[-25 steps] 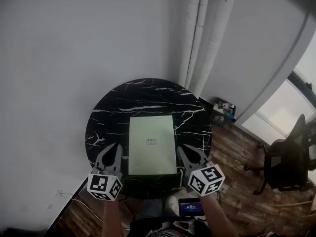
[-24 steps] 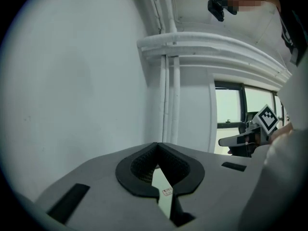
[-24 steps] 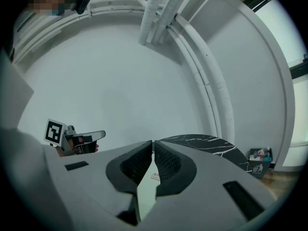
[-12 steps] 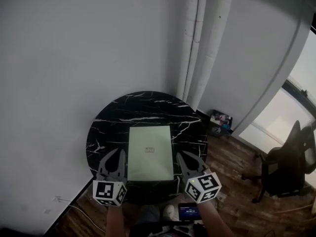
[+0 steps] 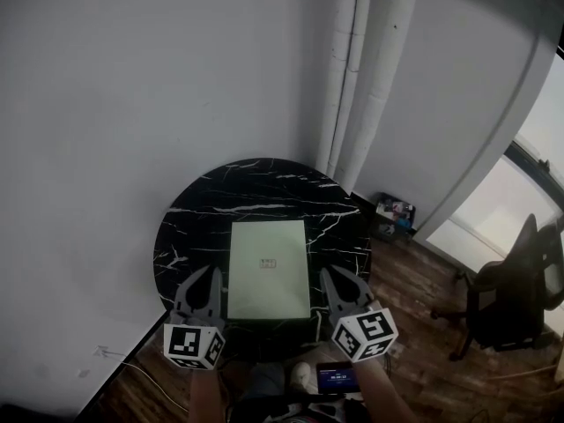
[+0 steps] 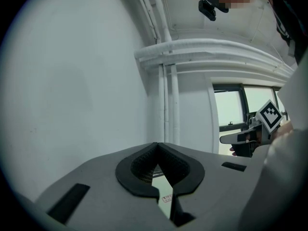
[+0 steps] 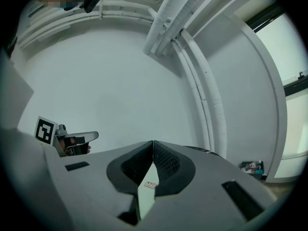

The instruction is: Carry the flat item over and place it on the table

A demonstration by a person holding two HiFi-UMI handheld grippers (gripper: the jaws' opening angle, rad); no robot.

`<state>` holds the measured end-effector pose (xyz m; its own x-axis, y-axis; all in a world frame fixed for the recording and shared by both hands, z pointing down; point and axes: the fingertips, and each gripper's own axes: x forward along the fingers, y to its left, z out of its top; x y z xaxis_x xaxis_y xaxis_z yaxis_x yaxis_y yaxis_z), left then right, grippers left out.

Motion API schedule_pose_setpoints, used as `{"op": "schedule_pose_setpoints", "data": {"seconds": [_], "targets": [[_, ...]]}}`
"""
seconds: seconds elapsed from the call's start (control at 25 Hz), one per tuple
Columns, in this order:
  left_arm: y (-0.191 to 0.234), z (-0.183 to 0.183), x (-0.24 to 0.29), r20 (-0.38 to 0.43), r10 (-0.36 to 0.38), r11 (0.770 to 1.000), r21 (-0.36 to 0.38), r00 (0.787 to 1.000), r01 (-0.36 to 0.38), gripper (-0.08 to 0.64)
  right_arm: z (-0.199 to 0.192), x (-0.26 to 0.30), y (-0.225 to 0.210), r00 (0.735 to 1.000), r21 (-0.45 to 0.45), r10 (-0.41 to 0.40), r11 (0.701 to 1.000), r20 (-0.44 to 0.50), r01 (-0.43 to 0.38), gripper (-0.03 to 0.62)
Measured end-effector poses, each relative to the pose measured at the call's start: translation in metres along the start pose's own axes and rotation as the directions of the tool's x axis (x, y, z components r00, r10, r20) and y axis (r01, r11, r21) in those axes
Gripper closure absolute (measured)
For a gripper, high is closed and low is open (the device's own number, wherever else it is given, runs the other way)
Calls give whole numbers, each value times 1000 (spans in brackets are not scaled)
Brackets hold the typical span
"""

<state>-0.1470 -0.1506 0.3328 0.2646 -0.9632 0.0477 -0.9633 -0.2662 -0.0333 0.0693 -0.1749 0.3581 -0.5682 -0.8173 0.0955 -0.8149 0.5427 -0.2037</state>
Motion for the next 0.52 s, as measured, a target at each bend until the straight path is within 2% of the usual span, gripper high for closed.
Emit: {"op": "schedule_pose_setpoints", "data": {"seconds": [0.52], "targets": [[9, -11, -3, -3, 30, 1000, 1, 1000, -30, 549, -9, 3, -4, 1000, -12, -4, 1000, -1, 4, 575]]}}
